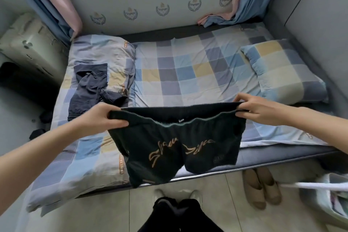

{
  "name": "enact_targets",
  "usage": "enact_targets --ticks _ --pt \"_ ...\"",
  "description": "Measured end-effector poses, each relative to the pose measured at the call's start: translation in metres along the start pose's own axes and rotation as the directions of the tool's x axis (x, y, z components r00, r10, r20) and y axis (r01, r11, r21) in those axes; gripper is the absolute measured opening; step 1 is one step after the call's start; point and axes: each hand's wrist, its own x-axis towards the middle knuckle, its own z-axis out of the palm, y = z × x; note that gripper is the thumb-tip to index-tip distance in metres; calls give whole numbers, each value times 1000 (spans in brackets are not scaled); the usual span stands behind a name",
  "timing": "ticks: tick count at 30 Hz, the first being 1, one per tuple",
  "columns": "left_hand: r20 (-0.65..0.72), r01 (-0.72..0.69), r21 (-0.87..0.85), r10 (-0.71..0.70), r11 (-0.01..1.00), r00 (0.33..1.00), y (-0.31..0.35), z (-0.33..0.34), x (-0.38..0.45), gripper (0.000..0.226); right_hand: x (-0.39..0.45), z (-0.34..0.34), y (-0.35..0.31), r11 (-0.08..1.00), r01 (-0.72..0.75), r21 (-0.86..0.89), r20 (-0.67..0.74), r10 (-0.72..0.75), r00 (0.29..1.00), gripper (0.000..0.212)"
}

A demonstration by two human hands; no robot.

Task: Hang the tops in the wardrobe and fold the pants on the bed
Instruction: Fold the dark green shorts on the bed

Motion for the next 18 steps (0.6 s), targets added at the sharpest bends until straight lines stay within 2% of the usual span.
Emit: enact_targets --ticks 3,6,9,11,12,13,15,17,18 --pt "-114 -65 89 75 994 991 -4 -11 22 30 -4 -10 2 996 44 78 -70 -38 997 12" --pt "-97 -125 377 174 918 980 -9 -19 44 45 -9 -16 5 997 51 56 -77 -47 996 23" --pt "-67 -230 500 302 835 951 -8 -17 66 43 -8 -17 15 993 -79 -83 -240 57 969 22" --pt "-81 -297 503 387 811 919 -6 -12 80 38 -1 -17 21 962 -229 -148 -394 155 906 20" --pt "-110 -302 492 402 817 909 -7 -9 86 36 3 -17 23 950 -288 -122 -451 205 869 18" --pt "-152 -289 471 399 833 904 -9 -8 95 36 10 -17 25 944 -324 -63 -490 254 834 16" --pt "-261 -227 395 345 890 901 -16 -5 110 38 21 -16 25 933 -317 169 -486 358 797 17" --pt "-334 -139 255 222 957 916 -24 -4 125 44 31 -16 24 852 -291 436 -370 464 804 24" --pt "-324 -102 147 146 984 935 -28 -5 132 48 36 -14 24 784 -287 550 -298 505 810 24"
